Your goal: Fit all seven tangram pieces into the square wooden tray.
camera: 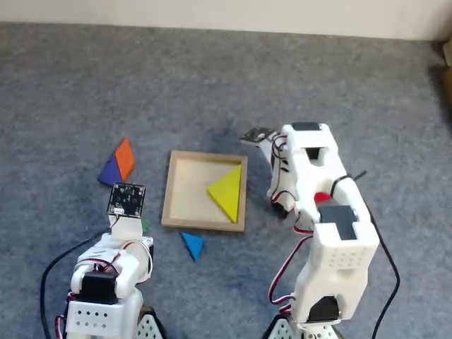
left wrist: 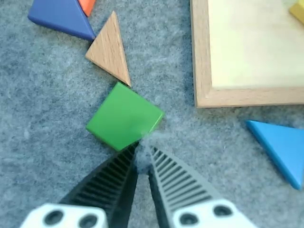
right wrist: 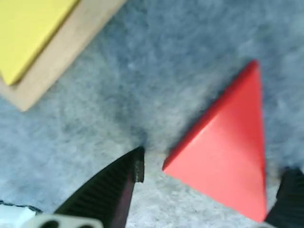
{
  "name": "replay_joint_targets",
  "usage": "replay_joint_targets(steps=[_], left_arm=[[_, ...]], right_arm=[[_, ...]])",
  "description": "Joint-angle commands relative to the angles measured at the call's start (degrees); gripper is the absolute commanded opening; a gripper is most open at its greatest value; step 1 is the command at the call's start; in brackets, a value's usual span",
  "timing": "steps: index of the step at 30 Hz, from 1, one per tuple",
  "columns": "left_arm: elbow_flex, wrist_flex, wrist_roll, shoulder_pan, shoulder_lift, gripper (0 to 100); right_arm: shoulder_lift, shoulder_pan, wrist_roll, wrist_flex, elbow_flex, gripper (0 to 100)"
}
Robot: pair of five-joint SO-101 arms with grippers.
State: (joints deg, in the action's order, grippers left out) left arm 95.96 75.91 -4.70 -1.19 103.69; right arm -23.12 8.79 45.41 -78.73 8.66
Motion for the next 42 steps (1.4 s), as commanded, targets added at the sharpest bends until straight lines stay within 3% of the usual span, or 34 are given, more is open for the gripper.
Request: replay_joint_targets(steps=[1, 6, 28, 35, 42], left_arm=[[1.19, 0.35, -0.26, 0.04, 0.48, 0], [1.19, 0.35, -0.26, 0.04, 0.48, 0], [1.19, 0.35, -0.26, 0.04, 0.48, 0], [1.19, 0.35, -0.26, 0.04, 0.48, 0], [1.19, 0.35, -0.26, 0.04, 0.48, 0]], right_arm=[[2.59, -3.21, 1.14, 2.59, 0.04, 40.7], [2.59, -3.38, 4.22, 2.77, 1.36, 34.0], [0.92, -4.35, 8.88, 6.46, 3.65, 33.4], [0.48, -4.26, 8.79, 7.08, 3.56, 22.0], [7.78, -4.0, 8.88, 4.62, 4.09, 21.6]])
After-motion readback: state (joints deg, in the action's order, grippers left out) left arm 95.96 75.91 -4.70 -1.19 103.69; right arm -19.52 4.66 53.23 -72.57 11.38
